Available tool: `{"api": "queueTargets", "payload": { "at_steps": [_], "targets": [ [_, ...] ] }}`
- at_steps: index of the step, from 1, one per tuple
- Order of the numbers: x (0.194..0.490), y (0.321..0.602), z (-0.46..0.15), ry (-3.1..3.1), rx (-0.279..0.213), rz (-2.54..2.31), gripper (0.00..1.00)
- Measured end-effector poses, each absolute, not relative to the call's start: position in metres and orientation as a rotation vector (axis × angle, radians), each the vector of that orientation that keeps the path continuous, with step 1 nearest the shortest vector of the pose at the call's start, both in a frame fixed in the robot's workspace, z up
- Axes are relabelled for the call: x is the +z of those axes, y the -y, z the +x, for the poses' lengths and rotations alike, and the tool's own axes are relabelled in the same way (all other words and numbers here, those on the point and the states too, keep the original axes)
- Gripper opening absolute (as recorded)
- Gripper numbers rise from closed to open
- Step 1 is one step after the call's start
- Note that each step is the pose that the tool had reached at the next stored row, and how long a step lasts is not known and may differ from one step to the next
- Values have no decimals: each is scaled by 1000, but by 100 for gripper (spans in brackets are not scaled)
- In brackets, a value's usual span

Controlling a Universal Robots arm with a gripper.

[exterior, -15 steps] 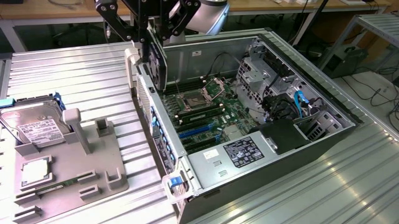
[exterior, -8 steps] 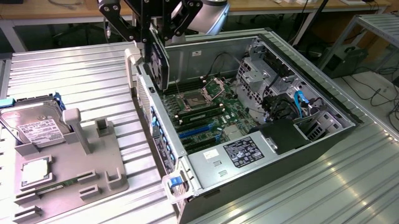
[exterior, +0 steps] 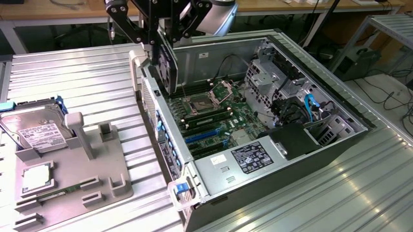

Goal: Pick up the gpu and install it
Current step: 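Pick up the gpu and move the gpu toward the slot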

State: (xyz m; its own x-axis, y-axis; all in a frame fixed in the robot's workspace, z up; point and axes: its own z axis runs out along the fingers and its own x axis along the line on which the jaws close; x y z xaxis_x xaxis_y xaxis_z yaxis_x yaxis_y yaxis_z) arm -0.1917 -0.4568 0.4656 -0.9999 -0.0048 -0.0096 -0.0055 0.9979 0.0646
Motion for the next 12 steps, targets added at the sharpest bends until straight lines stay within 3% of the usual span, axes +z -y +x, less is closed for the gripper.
{"api": "queueTargets", "payload": {
  "at_steps": [12],
  "targets": [
    [464,457,-187,-3129,101,-8,27]
  ]
}}
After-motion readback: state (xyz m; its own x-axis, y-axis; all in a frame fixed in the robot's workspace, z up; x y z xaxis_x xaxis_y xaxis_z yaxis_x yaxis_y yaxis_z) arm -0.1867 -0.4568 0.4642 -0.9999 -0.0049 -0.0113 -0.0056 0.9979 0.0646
